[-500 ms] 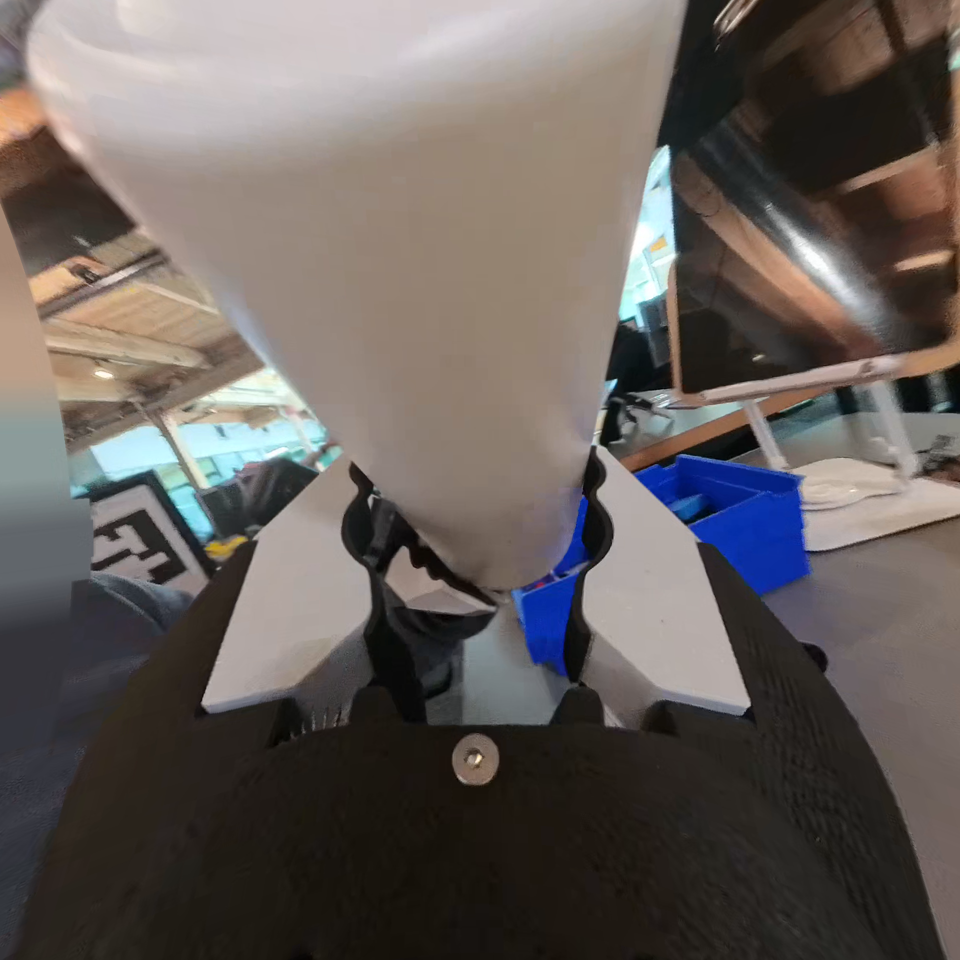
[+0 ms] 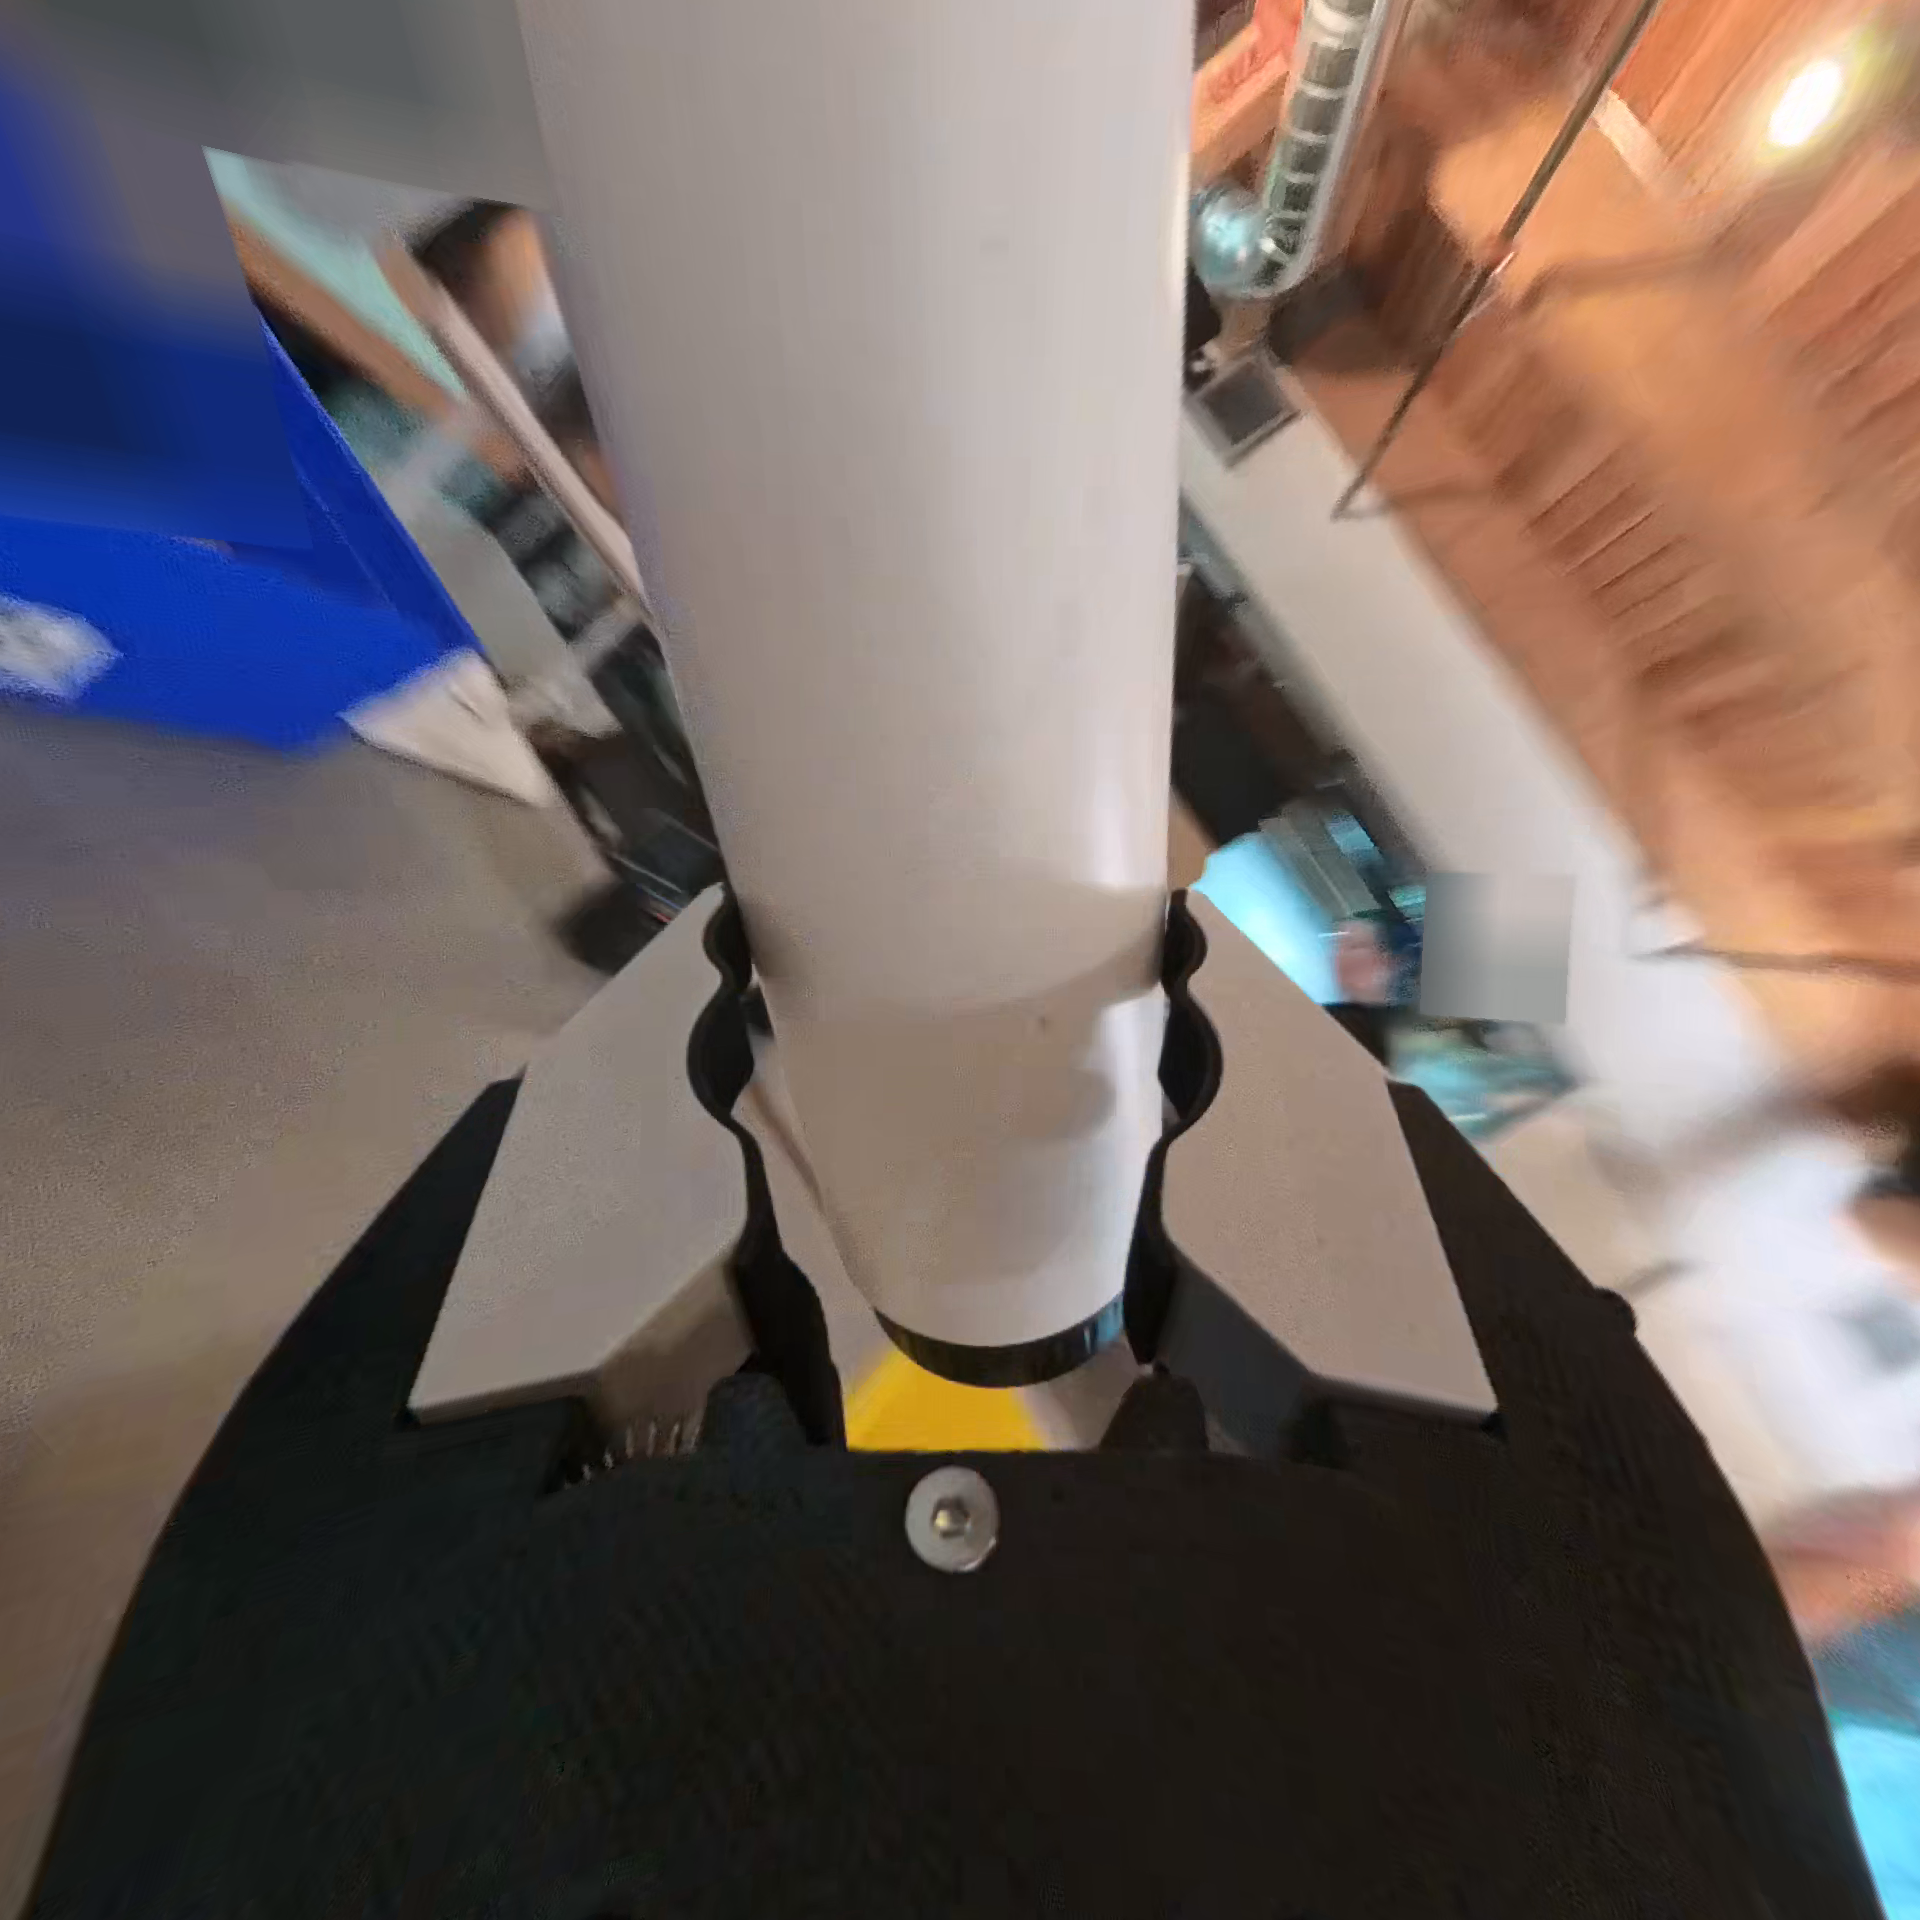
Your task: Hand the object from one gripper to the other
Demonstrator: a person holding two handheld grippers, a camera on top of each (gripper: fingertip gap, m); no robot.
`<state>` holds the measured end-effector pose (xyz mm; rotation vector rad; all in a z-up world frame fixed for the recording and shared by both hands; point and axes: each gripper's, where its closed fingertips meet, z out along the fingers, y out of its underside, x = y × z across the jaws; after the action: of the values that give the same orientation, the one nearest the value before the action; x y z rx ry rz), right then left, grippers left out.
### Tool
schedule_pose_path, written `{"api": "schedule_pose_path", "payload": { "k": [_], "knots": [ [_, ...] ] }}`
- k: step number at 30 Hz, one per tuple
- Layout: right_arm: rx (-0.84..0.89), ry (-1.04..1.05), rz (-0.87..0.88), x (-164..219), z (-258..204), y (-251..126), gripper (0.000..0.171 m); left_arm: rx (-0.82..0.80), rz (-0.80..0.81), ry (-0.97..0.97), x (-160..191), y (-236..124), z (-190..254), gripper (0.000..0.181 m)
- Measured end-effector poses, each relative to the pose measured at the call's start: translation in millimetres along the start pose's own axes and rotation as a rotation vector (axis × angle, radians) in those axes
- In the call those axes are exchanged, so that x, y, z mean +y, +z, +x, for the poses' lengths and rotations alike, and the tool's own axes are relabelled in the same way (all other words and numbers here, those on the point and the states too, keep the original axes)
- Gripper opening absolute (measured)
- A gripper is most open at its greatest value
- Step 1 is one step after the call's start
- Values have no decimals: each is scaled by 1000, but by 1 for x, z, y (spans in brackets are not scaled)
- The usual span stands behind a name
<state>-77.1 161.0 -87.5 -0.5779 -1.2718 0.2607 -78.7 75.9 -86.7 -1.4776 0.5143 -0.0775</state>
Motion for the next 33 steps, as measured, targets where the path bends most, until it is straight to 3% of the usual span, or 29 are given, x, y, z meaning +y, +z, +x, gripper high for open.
{"api": "schedule_pose_path", "payload": {
  "k": [4, 8, 15, 19, 22, 26, 30, 33],
  "knots": [
    [93, -379, -42, 3, -8, 2, 79, -22, -72, 13, 2, 5, 7, 140],
    [125, -504, 17, -7, -16, 0, 79, -31, -171, -51, 21, 13, 6, 139],
    [209, -677, 120, -26, -18, -9, 79, 6, -121, -170, 24, 16, 4, 103],
    [219, -688, 128, -26, -19, -10, 80, 15, -135, -156, 26, 15, 3, 101],
    [183, -585, 165, -28, -20, -10, 85, -5, -38, -155, 11, 11, -2, 101],
    [92, -149, 228, -34, -7, -7, 127, -89, 128, -172, -15, -9, -21, 99],
    [-86, 361, 324, -32, -2, -8, 133, -145, 292, -178, -37, -33, -37, 98],
    [-333, 655, 332, -33, -18, -7, 128, -153, 350, -182, -40, -39, -41, 97]
  ]
}}
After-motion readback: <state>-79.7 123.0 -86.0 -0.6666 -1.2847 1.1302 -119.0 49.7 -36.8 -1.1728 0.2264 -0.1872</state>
